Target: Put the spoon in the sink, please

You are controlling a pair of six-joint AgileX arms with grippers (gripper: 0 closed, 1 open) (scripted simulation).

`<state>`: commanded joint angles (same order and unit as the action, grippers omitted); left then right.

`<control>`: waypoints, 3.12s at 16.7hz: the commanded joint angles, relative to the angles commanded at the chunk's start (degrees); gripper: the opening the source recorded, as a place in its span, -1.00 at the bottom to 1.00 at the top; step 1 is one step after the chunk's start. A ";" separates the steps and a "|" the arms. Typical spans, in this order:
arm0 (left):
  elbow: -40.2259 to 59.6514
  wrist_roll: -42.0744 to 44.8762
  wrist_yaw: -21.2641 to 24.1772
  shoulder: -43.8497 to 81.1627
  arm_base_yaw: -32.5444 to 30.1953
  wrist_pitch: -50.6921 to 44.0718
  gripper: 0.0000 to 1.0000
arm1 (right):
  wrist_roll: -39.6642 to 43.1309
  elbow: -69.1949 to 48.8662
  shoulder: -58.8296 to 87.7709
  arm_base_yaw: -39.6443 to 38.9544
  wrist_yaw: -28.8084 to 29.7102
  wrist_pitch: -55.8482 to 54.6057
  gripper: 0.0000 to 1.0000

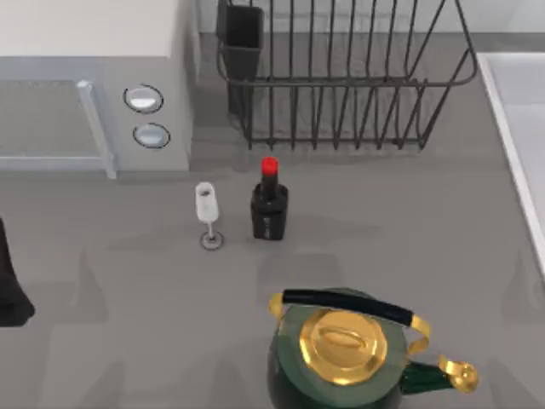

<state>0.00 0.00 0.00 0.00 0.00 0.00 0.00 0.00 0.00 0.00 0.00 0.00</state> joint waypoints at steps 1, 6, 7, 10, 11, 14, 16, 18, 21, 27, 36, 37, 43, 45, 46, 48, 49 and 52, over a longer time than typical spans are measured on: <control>0.00 0.00 0.00 0.00 0.00 0.00 1.00 | 0.00 0.00 0.00 0.00 0.00 0.00 1.00; 0.00 0.00 0.00 0.00 0.00 0.00 1.00 | -1.77 -5.04 6.26 2.41 0.01 5.74 1.00; 0.00 0.00 0.00 0.00 0.00 0.00 1.00 | -2.55 -7.24 9.32 3.47 0.02 8.27 1.00; 0.00 0.00 0.00 0.00 0.00 0.00 1.00 | -5.42 -15.42 21.71 7.38 0.03 17.69 1.00; 0.00 0.00 0.00 0.00 0.00 0.00 1.00 | -6.50 -18.49 26.60 8.85 0.04 21.23 1.00; 0.00 0.00 0.00 0.00 0.00 0.00 1.00 | -9.89 -28.13 42.34 13.46 0.06 32.28 1.00; 0.00 0.00 0.00 0.00 0.00 0.00 1.00 | -12.10 -34.42 52.77 16.47 0.08 39.50 1.00; 0.00 0.00 0.00 0.00 0.00 0.00 1.00 | -14.13 -40.18 62.40 19.23 0.09 46.16 1.00; 0.00 0.00 0.00 0.00 0.00 0.00 1.00 | -16.58 -47.14 73.99 22.56 0.10 54.26 1.00; 0.00 0.00 0.00 0.00 0.00 0.00 1.00 | -18.37 -52.23 81.89 25.00 0.11 60.04 1.00; 0.00 0.00 0.00 0.00 0.00 0.00 1.00 | -18.57 -46.90 86.38 24.87 0.11 50.14 1.00; 0.00 0.00 0.00 0.00 0.00 0.00 1.00 | -18.61 -45.25 87.90 24.87 0.11 46.73 1.00; 0.00 0.00 0.00 0.00 0.00 0.00 1.00 | -18.73 -38.20 94.34 24.83 0.11 33.53 1.00; 0.00 0.00 0.00 0.00 0.00 0.00 1.00 | -18.73 -38.11 94.43 24.83 0.11 33.37 1.00; 0.00 0.00 0.00 0.00 0.00 0.00 1.00 | -18.73 -38.11 94.43 24.83 0.11 33.37 1.00; 0.00 0.00 0.00 0.00 0.00 0.00 1.00 | -18.73 -38.11 94.43 24.83 0.11 33.37 0.85; 0.00 0.00 0.00 0.00 0.00 0.00 1.00 | -18.73 -38.11 94.43 24.83 0.11 33.37 0.70; 0.00 0.00 0.00 0.00 0.00 0.00 1.00 | -18.73 -38.11 94.43 24.83 0.11 33.37 0.25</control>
<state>0.00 0.00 0.00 0.00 0.00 0.00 -18.73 -38.11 94.43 24.83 0.11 33.37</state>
